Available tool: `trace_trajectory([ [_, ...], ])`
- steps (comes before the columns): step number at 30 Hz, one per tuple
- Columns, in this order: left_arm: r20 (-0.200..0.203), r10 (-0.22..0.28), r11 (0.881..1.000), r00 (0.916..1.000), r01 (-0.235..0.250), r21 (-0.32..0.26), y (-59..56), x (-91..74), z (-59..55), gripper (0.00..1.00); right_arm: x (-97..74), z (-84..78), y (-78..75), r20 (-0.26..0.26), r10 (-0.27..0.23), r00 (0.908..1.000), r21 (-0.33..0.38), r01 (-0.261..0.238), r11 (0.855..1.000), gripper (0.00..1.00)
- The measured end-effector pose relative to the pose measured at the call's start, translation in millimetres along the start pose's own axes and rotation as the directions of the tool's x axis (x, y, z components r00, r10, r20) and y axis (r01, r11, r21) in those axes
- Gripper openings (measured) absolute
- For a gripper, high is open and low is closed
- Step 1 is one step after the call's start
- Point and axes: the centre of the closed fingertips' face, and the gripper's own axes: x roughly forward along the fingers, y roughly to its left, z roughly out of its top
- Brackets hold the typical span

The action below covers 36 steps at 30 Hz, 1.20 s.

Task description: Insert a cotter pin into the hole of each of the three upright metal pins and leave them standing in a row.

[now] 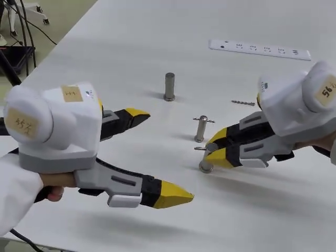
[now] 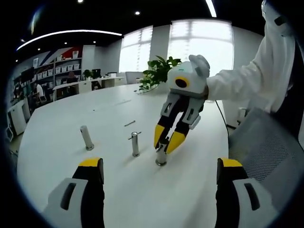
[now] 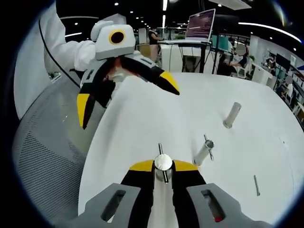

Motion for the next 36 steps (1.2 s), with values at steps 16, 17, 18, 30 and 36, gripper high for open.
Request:
trace_trajectory([
  [16,-0.036,0.038,0.998,0.9986,-0.039,-0.040,12.1,1.5,-10.3,0.96,-16.2,-4.9,-17.2,0.013,-0.050,0.9987,0.037,0.049,0.998,0.07],
  [17,-0.040,0.035,0.998,0.9986,-0.037,-0.045,11.9,1.8,-10.8,0.96,-18.2,-5.5,-19.9,0.007,-0.057,0.9984,0.033,0.057,0.998,0.07],
  [18,-0.041,0.036,0.998,0.9985,-0.037,-0.043,12.0,1.8,-10.9,0.96,-21.3,-7.6,-23.4,-0.002,-0.065,0.9979,0.024,0.065,0.998,0.07],
  [30,-0.073,0.034,0.998,0.9968,-0.038,-0.054,11.5,1.1,-17.5,0.96,-47.2,-24.0,-61.3,-0.018,-0.141,0.9899,0.051,0.142,0.989,0.08],
  [36,-0.078,0.034,0.997,0.9964,-0.039,-0.069,11.6,0.0,-19.1,0.96,-46.2,-28.7,-62.3,-0.022,-0.136,0.9905,0.067,0.137,0.988,0.08],
])
